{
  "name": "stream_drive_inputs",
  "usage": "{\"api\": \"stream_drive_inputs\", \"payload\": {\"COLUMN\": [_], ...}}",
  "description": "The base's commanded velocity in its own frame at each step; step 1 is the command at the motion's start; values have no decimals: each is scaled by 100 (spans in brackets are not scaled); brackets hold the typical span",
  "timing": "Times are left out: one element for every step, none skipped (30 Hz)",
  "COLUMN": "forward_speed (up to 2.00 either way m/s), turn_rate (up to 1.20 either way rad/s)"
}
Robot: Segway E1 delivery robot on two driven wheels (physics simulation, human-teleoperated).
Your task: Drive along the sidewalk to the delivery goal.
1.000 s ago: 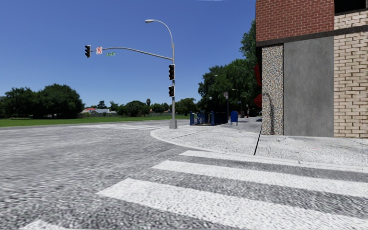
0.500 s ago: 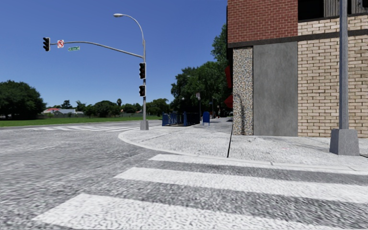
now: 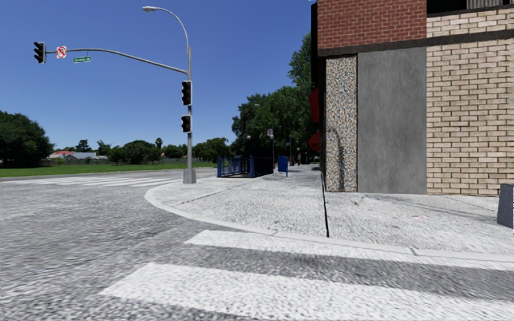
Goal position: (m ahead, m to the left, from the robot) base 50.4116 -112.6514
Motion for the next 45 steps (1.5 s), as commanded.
{"api": "stream_drive_inputs", "payload": {"forward_speed": [200,200,200,200,200,200,200,200,200,200,200,200,200,200,200,200,200,200,200,200,200,200,200,200,200,200,200,200,200,200,200,200,200,200,200,200,200,200,200,200,200,200,200,200,200], "turn_rate": [-56,-56,-56,-56,-56,-56,-56,-56,-56,-56,-56,-56,-56,-56,-56,-56,-56,-56,-56,-56,-56,-56,-56,-56,-56,-56,-56,-56,-56,-56,-56,-56,-56,-56,-56,-56,-56,-56,-56,-56,-56,-56,-56,-56,-56]}}
